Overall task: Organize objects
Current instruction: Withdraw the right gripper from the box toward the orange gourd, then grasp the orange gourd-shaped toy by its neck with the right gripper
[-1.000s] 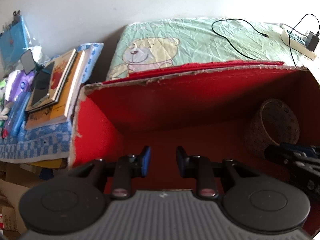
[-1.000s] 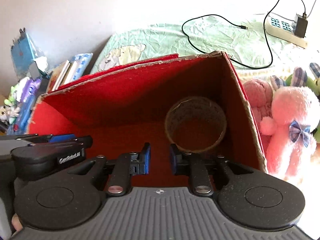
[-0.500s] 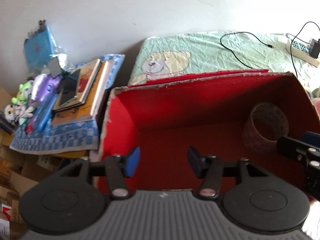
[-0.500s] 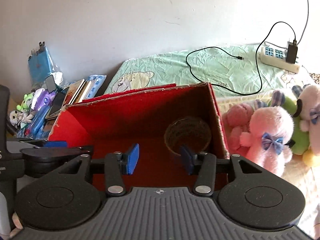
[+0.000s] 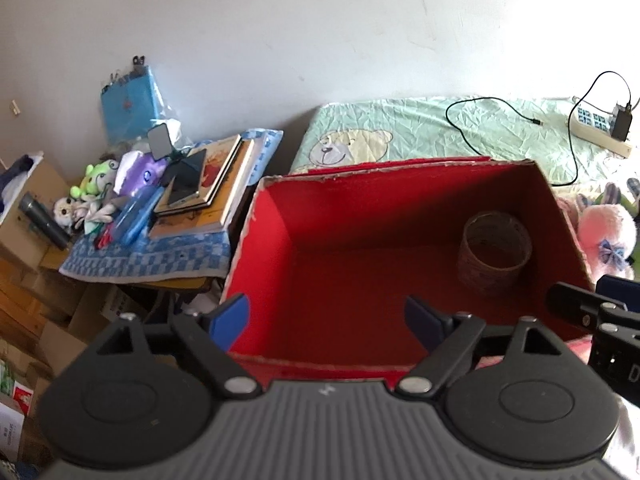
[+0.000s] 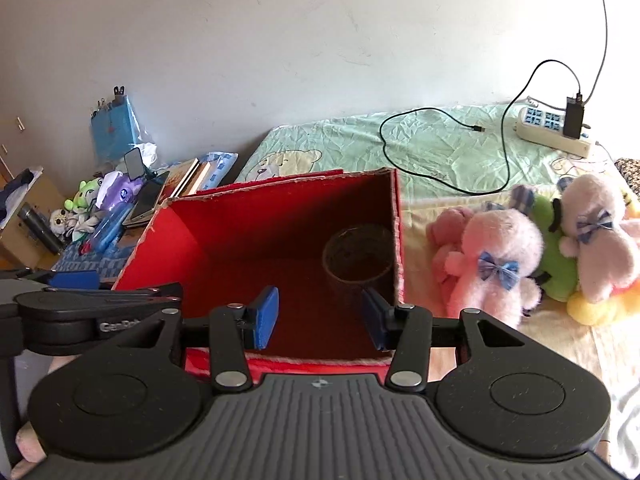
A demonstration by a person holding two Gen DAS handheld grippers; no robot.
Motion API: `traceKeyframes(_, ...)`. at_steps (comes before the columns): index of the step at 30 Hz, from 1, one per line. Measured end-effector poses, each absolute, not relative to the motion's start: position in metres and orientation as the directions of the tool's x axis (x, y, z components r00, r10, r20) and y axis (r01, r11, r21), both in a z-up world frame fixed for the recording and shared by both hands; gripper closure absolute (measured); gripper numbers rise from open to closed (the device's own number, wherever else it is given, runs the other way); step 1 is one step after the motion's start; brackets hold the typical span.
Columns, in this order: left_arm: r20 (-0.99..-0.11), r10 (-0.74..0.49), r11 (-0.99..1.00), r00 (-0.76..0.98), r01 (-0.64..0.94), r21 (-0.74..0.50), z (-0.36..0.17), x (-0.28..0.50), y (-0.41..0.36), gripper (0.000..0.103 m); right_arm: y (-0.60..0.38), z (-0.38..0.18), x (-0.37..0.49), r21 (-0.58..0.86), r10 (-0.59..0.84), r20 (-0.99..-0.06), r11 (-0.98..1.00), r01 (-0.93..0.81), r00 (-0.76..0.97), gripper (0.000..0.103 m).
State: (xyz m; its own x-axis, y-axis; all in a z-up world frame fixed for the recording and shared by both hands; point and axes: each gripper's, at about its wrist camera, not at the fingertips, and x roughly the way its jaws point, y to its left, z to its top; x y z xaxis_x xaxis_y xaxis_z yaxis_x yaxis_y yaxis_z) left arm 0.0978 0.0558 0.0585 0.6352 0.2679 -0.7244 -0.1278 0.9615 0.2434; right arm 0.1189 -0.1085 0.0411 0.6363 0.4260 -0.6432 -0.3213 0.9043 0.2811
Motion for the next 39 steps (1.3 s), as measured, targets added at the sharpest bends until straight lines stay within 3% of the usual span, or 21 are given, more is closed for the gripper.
traceKeyframes(17,-0.733,0.288,0.957,0.616,-0.152,0.248,0.06,0.042,0.026,0.013,-0.141,0.031,0.08,0.352,0.52,-0.647,0.852,-0.386,0.558,0.054)
traceKeyframes(39,-0.808,0.295,0.955,0.509,-0.145,0.257,0.017,0.025,0.016,0.013,-0.149,-0.011,0.074,0.44,0.544,-0.731,0.837,-0.324,0.412,0.054)
